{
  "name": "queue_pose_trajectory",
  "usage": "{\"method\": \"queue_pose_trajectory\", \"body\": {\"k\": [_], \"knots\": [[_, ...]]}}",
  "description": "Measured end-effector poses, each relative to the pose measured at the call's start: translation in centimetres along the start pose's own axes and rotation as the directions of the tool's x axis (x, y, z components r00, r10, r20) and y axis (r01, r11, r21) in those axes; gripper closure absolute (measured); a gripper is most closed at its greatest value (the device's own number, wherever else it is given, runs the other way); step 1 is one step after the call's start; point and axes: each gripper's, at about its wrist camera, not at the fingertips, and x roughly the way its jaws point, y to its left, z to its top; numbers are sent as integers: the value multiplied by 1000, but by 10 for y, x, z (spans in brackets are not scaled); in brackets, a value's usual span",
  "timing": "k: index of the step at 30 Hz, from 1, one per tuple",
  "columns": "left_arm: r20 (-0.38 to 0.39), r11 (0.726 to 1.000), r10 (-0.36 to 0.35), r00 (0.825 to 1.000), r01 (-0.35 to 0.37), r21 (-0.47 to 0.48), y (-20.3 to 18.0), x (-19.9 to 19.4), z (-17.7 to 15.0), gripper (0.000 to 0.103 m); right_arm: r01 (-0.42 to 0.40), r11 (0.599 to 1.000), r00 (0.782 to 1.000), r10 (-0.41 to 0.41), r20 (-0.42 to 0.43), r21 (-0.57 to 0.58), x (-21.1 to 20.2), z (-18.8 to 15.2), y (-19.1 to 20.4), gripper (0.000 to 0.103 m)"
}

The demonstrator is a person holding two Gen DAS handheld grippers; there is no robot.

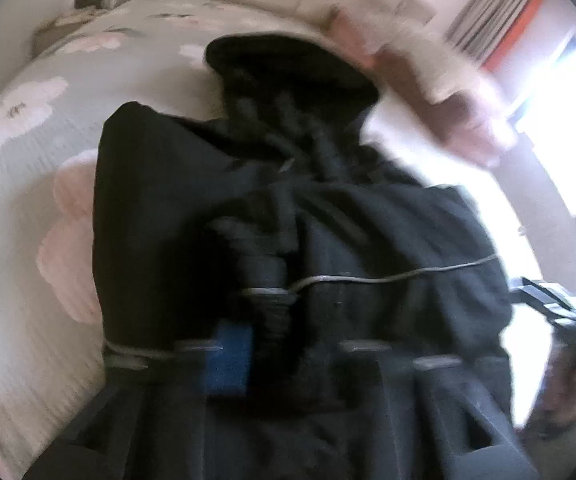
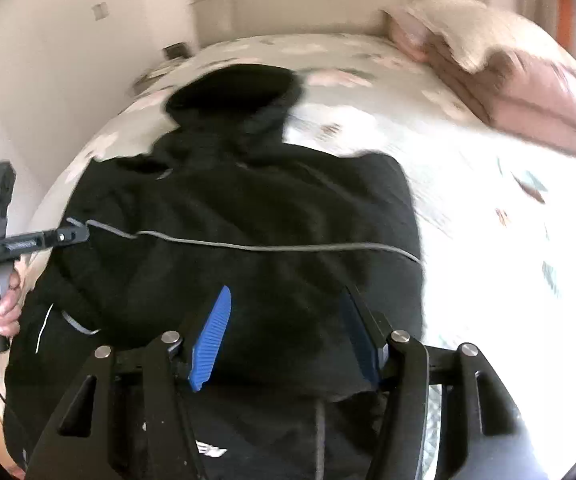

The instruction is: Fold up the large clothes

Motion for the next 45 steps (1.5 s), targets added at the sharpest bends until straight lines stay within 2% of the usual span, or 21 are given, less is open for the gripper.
{"method": "queue_pose_trajectory", "body": {"k": [4, 6, 7, 8, 10, 12, 15, 19, 21, 23, 25, 27, 30, 32, 35, 37, 38, 39, 41, 43, 45], "knots": [[134, 999, -23, 991, 26, -25, 2, -41, 0, 83, 33, 999, 999, -34, 35, 12, -3, 5, -8, 43], [163, 997, -32, 986, 43, -66, 18, -60, -7, 83, 21, 1000, 999, -21, 43, 1, 1, 9, -4, 43], [146, 995, -29, 989, 44, -95, 29, -62, -11, 83, 3, 1000, 999, -3, 37, 1, 4, 8, -3, 43], [95, 991, -35, 995, 46, -124, 42, -56, -15, 83, -13, 1000, 1000, 13, 22, 0, 11, 6, 0, 43], [-39, 990, -38, 999, 33, -134, 57, -30, -26, 83, 13, 1000, 999, -13, -35, -12, 37, 1, 6, 43], [-73, 995, -20, 997, 12, -101, 58, -13, -36, 82, 54, 998, 996, -55, -66, -23, 61, -7, 8, 44], [-28, 998, 19, 999, -21, -66, 52, -5, -37, 80, 88, 996, 996, -88, -23, -15, 70, -15, 8, 44], [23, 994, -21, 1000, 23, -106, 59, -20, -42, 77, 108, 992, 992, -111, -59, -59, 69, -10, 11, 45], [68, 992, -34, 997, 41, -117, 60, -44, -48, 72, 117, 990, 991, -122, -58, -82, 51, -6, 14, 48], [125, 994, 4, 992, 10, -107, 54, -69, -52, 57, 90, 991, 996, -91, -7, -98, 18, -10, 22, 48], [197, 998, 33, 980, -21, -60, 44, -98, -55, 49, 51, 995, 999, -49, 19, -86, -8, -14, 28, 48], [216, 1000, 17, 976, -12, -28, 32, -113, -51, 49, 53, 995, 999, -52, 14, -80, -19, -13, 33, 48], [205, 1000, -16, 979, 16, 1, 14, -114, -42, 49, 95, 992, 995, -93, 21, -88, -22, -4, 38, 48], [178, 999, -29, 984, 26, 22, 3, -102, -36, 49, 93, 994, 996, -92, 8, -65, -12, 3, 35, 48], [105, 999, 5, 994, -8, 32, -1, -53, -32, 49, 106, 993, 994, -107, -33, -51, 28, 5, 24, 48], [40, 999, 39, 998, -40, 28, 8, -13, -34, 50, 99, 994, 989, -103, -107, -41, 66, -7, 13, 47], [28, 999, 32, 999, -33, 33, 10, -2, -37, 50, 82, 995, 994, -86, -74, -53, 76, -14, 11, 44], [58, 998, 31, 998, -35, 60, 8, 1, -39, 50, 86, 992, 996, -87, -15, -95, 74, -19, 15, 42], [57, 991, 59, 997, -65, 113, 1, -2, -41, 49, 105, 984, 994, -104, 15, -143, 72, -25, 21, 42], [41, 985, 80, 996, -85, 148, -6, -8, -41, 49, 95, 986, 995, -94, 13, -134, 70, -26, 19, 42], [5, 984, 84, 996, -83, 155, -10, -13, -34, 49, 74, 990, 997, -78, -25, -116, 70, -21, 16, 42]]}}
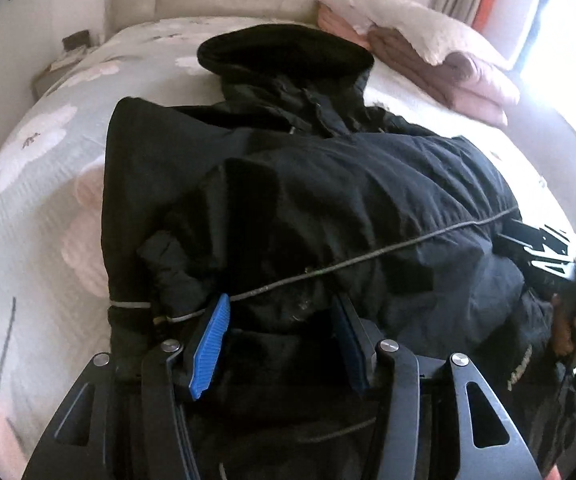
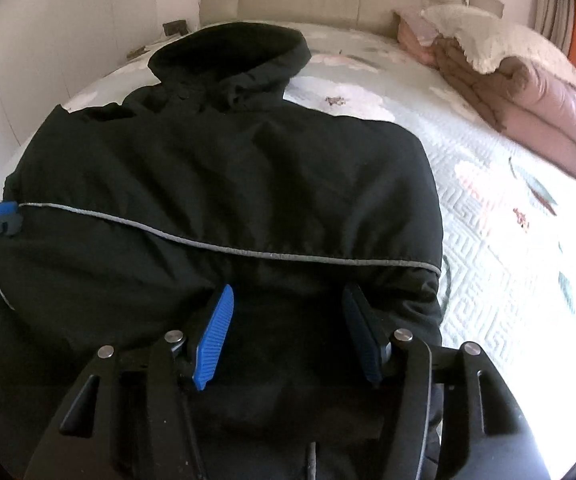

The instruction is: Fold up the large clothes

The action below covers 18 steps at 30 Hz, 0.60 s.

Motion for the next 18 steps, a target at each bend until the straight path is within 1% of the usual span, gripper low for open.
{"method": "queue_pose_trajectory", "body": {"k": [2, 4, 5, 7, 8, 9, 11, 12, 14, 15, 16, 17, 18], "knots": [[-26, 1000, -17, 1000, 17, -13, 1, -6, 12, 49, -13, 1000, 998, 14, -56, 8, -2, 10, -2, 42], [-7, 999, -48, 999, 48, -15, 0, -27, 34, 49, -43, 999, 994, 45, -99, 25, -11, 26, -5, 41], [7, 999, -51, 999, 51, -8, -2, -35, 43, 49, -66, 997, 992, 69, -103, 39, -20, 36, -6, 41], [42, 999, -48, 998, 48, 15, -4, -54, 79, 49, -83, 995, 993, 87, -75, 52, -38, 60, -11, 41], [52, 999, -44, 998, 43, 25, -4, -58, 92, 49, -83, 995, 995, 86, -52, 55, -46, 79, -15, 41], [70, 999, -27, 997, 24, 42, -3, -60, 115, 49, -89, 994, 995, 92, -36, 64, -50, 98, -19, 41], [92, 999, 10, 996, -14, 42, 3, -54, 153, 49, -106, 989, 994, 106, 1, 99, -48, 136, -28, 41], [96, 999, 15, 995, -18, 30, 6, -49, 165, 49, -112, 986, 994, 110, 19, 120, -42, 156, -33, 41], [103, 1000, 11, 995, -9, -24, 22, -36, 195, 49, -137, 977, 990, 131, 47, 161, -24, 194, -41, 41], [98, 998, 11, 995, -5, -64, 34, -23, 213, 49, -155, 971, 988, 148, 49, 184, -11, 210, -44, 41], [97, 996, 12, 995, -4, -84, 40, -14, 223, 49, -172, 963, 985, 166, 46, 206, 0, 223, -46, 41], [96, 995, 21, 995, -12, -98, 47, -4, 231, 49, -204, 950, 979, 201, 37, 238, 18, 239, -50, 41], [81, 993, 46, 996, -37, -112, 54, 16, 244, 49, -232, 936, 972, 234, 25, 266, 34, 251, -52, 41]]}}
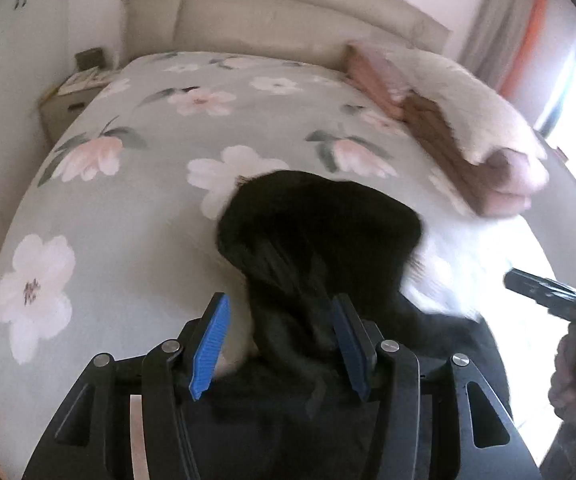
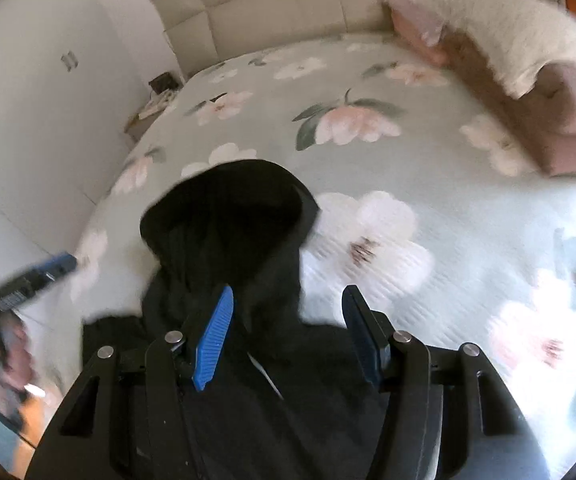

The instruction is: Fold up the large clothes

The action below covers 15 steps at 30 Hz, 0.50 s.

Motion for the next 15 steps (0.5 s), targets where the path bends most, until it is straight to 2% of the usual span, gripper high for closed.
{"method": "queue_pose_trajectory", "body": {"k": [2, 4, 9, 10, 11, 12, 13, 14, 15], "knots": [[-39, 1000, 20, 999, -20, -18, 9, 31, 11, 49, -28, 998, 999, 30, -42, 55, 33, 20, -5, 41], [-92, 998, 4, 996, -10, -64, 22, 71, 22, 49, -21, 998, 997, 26, -79, 63, 66, 35, -7, 41], [-153, 995, 13, 988, -28, -94, 30, 138, 37, 49, 64, 996, 991, -57, -121, 55, 132, 50, -13, 43], [-151, 994, 25, 988, -41, -105, 34, 148, 39, 56, 75, 996, 990, -70, -125, 38, 140, 49, -15, 50], [-144, 992, 46, 989, -62, -112, 39, 154, 42, 70, 84, 996, 988, -82, -135, 7, 148, 50, -15, 91], [-144, 987, 77, 986, -96, -126, 47, 157, 46, 97, 133, 990, 980, -137, -145, -35, 155, 52, -14, 96], [-126, 981, 31, 992, -54, -185, 59, 151, 47, 97, 130, 991, 984, -133, -122, -29, 147, 55, -19, 97], [-69, 963, -63, 996, 43, -265, 73, 137, 47, 97, 96, 995, 991, -96, -98, -6, 138, 56, -24, 97], [-8, 940, -142, 990, 132, -313, 85, 120, 45, 97, 55, 998, 997, -55, -52, 5, 117, 57, -29, 97]]}}
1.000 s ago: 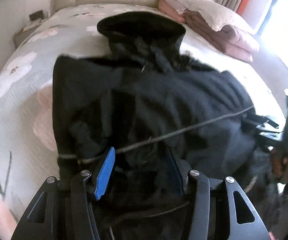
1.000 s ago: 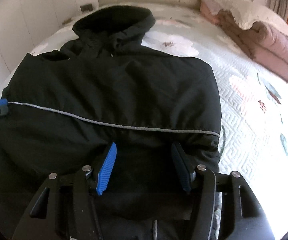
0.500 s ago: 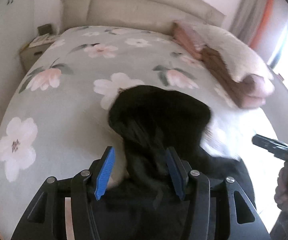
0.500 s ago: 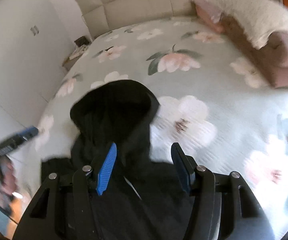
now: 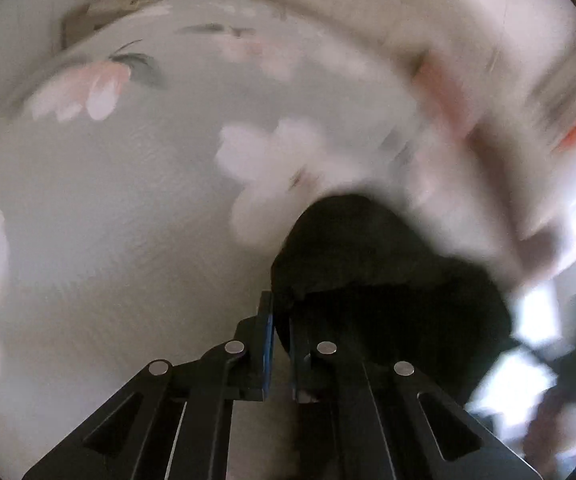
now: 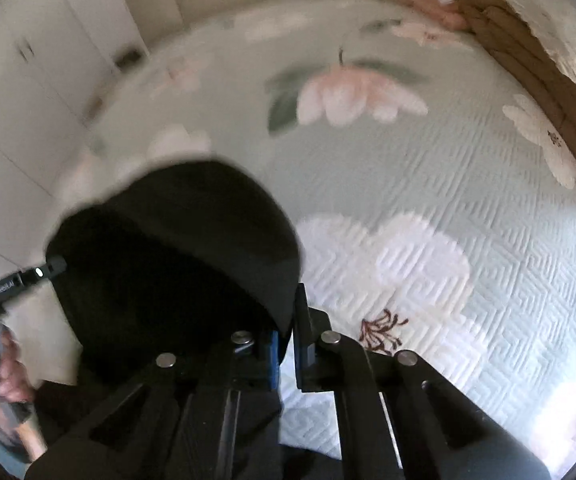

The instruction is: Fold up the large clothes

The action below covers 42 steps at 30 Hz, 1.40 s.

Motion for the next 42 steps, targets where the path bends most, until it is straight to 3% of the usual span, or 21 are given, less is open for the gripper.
{"method": "queue_pose_trajectory", "body": {"k": [2, 3, 6, 8, 9, 11, 12, 13, 14, 15, 17, 20, 23, 26, 29, 30, 33, 36, 42], "knots": [[31, 992, -119, 992, 120, -41, 12, -35, -6, 97, -54, 998, 998, 55, 38, -30, -22, -7, -3, 97], [30, 989, -140, 990, 141, -42, 14, -40, -10, 96, -63, 997, 997, 66, 47, -51, -28, -14, -4, 97], [-64, 998, -58, 996, 57, -17, 25, -11, -21, 95, -31, 998, 999, 29, -42, -62, 6, -39, -11, 97], [-193, 998, 37, 980, -44, -36, 44, 38, -31, 94, -5, 999, 991, -1, -134, -44, 48, -50, -20, 97], [-222, 999, 43, 974, -48, -19, 49, 55, -37, 93, -12, 999, 986, 6, -166, -33, 61, -53, -23, 95], [-171, 998, 32, 985, -24, 50, 44, 47, -37, 93, -20, 1000, 987, 18, -157, -12, 61, -55, -25, 95], [-141, 992, 73, 987, -58, 114, 36, 36, -39, 83, -20, 1000, 987, 17, -159, -18, 55, -54, -24, 84], [-111, 981, 122, 986, -102, 164, 31, 27, -42, 62, -14, 1000, 989, 10, -151, -27, 45, -55, -23, 79], [-74, 963, 180, 981, -161, 217, 26, 19, -45, 47, -4, 999, 990, -2, -143, -46, 32, -57, -22, 70], [-36, 936, 232, 972, -213, 280, 21, 6, -51, 47, 1, 998, 991, -9, -134, -66, 20, -58, -21, 65], [-28, 922, 238, 971, -217, 320, 20, -12, -57, 47, 1, 996, 993, -12, -120, -92, -2, -60, -19, 60], [31, 932, 196, 980, -196, 306, 17, -49, -49, 47, -28, 991, 998, 21, -53, -128, -45, -54, -10, 51], [95, 956, 94, 991, -117, 270, 0, -64, -22, 47, -41, 985, 998, 47, 38, -167, -62, -29, 14, 41], [45, 974, -4, 999, -7, 227, -21, -34, 4, 47, -34, 983, 997, 44, 56, -180, -41, -9, 37, 41], [-72, 980, -12, 997, 26, 196, -29, 15, 8, 47, -82, 984, 996, 75, -47, -160, 6, -6, 42, 41], [-148, 983, -16, 989, 43, 180, -24, 37, 1, 47, -89, 983, 994, 77, -80, -158, 20, -10, 41, 41], [-262, 977, 36, 965, 21, 211, -12, 79, -22, 47, -51, 977, 977, 6, -212, -207, 73, -41, 32, 43], [-220, 963, 40, 975, 20, 267, -10, 86, -31, 47, -92, 978, 985, 61, -163, -189, 75, -51, 20, 45], [-192, 954, 44, 980, 16, 300, -20, 64, -28, 47, -89, 979, 985, 61, -159, -181, 44, -41, 15, 45]]}}
